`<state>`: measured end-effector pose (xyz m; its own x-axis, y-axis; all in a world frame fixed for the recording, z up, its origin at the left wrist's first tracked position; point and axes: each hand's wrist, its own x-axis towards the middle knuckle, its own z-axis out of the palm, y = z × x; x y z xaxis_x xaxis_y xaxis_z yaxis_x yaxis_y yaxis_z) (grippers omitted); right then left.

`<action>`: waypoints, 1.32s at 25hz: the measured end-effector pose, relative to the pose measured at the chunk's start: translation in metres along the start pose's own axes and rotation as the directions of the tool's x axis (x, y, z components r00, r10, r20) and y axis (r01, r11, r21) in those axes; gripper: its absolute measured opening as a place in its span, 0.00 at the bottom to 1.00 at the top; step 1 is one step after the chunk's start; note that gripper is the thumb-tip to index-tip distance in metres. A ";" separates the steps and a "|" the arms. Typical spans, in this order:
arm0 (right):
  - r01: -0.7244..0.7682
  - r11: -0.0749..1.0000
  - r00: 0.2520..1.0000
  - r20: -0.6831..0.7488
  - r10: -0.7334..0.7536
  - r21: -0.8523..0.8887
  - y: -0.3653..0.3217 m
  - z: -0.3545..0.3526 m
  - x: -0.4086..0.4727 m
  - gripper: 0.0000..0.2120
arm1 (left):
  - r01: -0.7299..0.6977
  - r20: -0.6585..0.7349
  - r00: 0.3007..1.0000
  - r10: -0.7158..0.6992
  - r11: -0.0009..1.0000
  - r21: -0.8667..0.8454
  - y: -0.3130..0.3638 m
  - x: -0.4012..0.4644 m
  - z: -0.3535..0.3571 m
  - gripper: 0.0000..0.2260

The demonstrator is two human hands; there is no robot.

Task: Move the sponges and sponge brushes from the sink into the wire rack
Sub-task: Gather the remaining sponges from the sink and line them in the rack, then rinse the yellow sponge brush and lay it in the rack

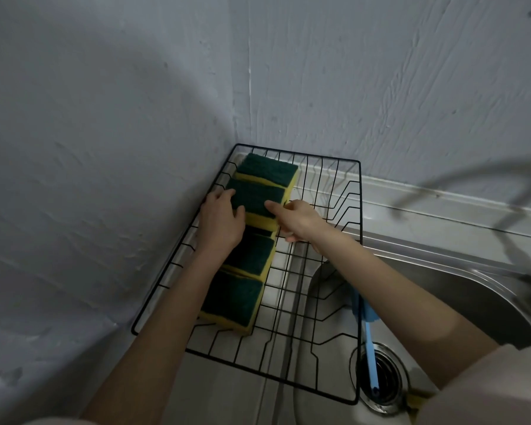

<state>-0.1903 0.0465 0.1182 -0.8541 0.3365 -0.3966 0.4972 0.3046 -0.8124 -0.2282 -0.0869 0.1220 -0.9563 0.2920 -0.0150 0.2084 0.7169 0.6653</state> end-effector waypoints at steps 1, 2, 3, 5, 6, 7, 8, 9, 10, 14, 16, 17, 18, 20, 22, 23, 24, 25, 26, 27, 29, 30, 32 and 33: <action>-0.001 1.000 1.000 0.001 0.001 -0.008 0.000 0.000 0.000 0.18 | -0.005 0.001 1.000 0.005 1.000 0.009 0.000 0.000 0.000 0.20; -0.007 1.000 1.000 0.008 0.008 -0.005 0.000 0.000 0.000 0.18 | -0.009 0.004 1.000 0.009 1.000 0.016 0.000 -0.001 0.000 0.20; -0.015 1.000 1.000 0.016 0.015 -0.005 0.000 -0.001 -0.001 0.18 | -0.012 0.010 1.000 0.011 1.000 0.023 0.001 -0.001 0.000 0.20; -0.010 0.999 1.000 0.016 0.011 -0.045 -0.002 -0.002 -0.004 0.19 | -0.018 0.022 1.000 0.017 0.999 0.039 0.004 -0.004 -0.003 0.21; 0.000 0.997 1.000 0.011 0.000 -0.083 -0.003 -0.002 -0.008 0.20 | -0.023 0.023 0.999 0.022 0.999 0.049 0.005 -0.005 -0.005 0.21; 0.016 0.993 1.000 -0.003 -0.017 -0.120 -0.005 -0.004 -0.012 0.21 | -0.027 0.021 0.999 0.025 0.998 0.059 0.008 -0.007 -0.008 0.21; 0.027 0.989 0.999 -0.024 -0.031 -0.147 -0.006 -0.007 -0.017 0.24 | -0.027 0.017 1.000 0.026 0.997 0.065 0.011 -0.010 -0.011 0.21; 0.036 0.986 0.998 -0.042 -0.044 -0.165 -0.008 -0.011 -0.024 0.27 | -0.029 0.016 0.999 0.028 0.998 0.064 0.014 -0.013 -0.014 0.21; 0.057 0.983 0.996 -0.057 -0.068 -0.173 -0.010 -0.016 -0.031 0.28 | -0.038 0.015 0.999 0.037 0.998 0.056 0.019 -0.018 -0.017 0.21; 0.128 0.983 0.985 -0.102 -0.142 -0.135 -0.013 -0.039 -0.059 0.27 | -0.135 0.008 0.991 0.134 0.990 0.047 0.043 -0.038 -0.026 0.20; 0.144 0.981 0.975 -0.152 -0.163 -0.126 -0.010 -0.051 -0.074 0.26 | -0.185 0.015 0.983 0.184 0.981 0.061 0.060 -0.052 -0.026 0.19; 0.146 0.982 0.969 -0.181 -0.166 -0.123 -0.008 -0.058 -0.082 0.25 | -0.205 0.023 0.979 0.204 0.977 0.066 0.069 -0.061 -0.025 0.19; 0.142 0.982 0.965 -0.204 -0.164 -0.122 -0.005 -0.063 -0.088 0.24 | -0.224 0.032 0.974 0.222 0.972 0.070 0.076 -0.068 -0.024 0.19; 0.142 0.982 0.953 -0.251 -0.169 -0.123 0.003 -0.076 -0.104 0.21 | -0.267 0.048 0.963 0.264 0.961 0.075 0.091 -0.087 -0.021 0.19; 0.142 0.984 0.945 -0.280 -0.167 -0.108 0.014 -0.087 -0.118 0.19 | -0.303 0.062 0.952 0.299 0.951 0.067 0.102 -0.103 -0.017 0.19; 0.141 0.985 0.944 -0.287 -0.165 -0.103 0.019 -0.091 -0.125 0.18 | -0.314 0.069 0.948 0.310 0.948 0.059 0.106 -0.111 -0.015 0.19; 0.139 0.985 0.943 -0.289 -0.163 -0.101 0.024 -0.096 -0.132 0.18 | -0.324 0.078 0.944 0.320 0.945 0.051 0.110 -0.119 -0.012 0.18; 0.138 0.985 0.944 -0.289 -0.161 -0.100 0.030 -0.099 -0.140 0.17 | -0.336 0.091 0.939 0.332 0.941 0.043 0.113 -0.128 -0.009 0.18; 0.135 0.986 0.945 -0.286 -0.158 -0.098 0.036 -0.102 -0.146 0.17 | -0.349 0.105 0.933 0.344 0.936 0.035 0.115 -0.135 -0.005 0.18; 0.128 0.987 0.948 -0.282 -0.151 -0.098 0.043 -0.104 -0.151 0.17 | -0.358 0.117 0.928 0.353 0.934 0.021 0.117 -0.142 -0.001 0.18; 0.107 0.989 0.952 -0.276 -0.133 -0.106 0.057 -0.108 -0.160 0.17 | -0.357 0.137 0.925 0.355 0.934 -0.015 0.122 -0.153 0.009 0.18; 0.094 0.989 0.953 -0.277 -0.122 -0.111 0.067 -0.112 -0.166 0.17 | -0.356 0.149 0.923 0.356 0.934 -0.028 0.126 -0.160 0.017 0.18; 0.082 0.990 0.956 -0.270 -0.111 -0.116 0.084 -0.120 -0.173 0.16 | -0.360 0.186 0.913 0.362 0.932 -0.046 0.133 -0.172 0.034 0.17; 0.075 0.990 0.960 -0.261 -0.105 -0.122 0.093 -0.125 -0.178 0.15 | -0.355 0.216 0.908 0.359 0.933 -0.060 0.135 -0.178 0.043 0.16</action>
<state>0.0264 0.1262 0.1667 -0.8319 0.5237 -0.1834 0.4464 0.4353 -0.7818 -0.0209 -0.0150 0.1828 -0.7494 0.6590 0.0640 0.5213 0.5276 0.6707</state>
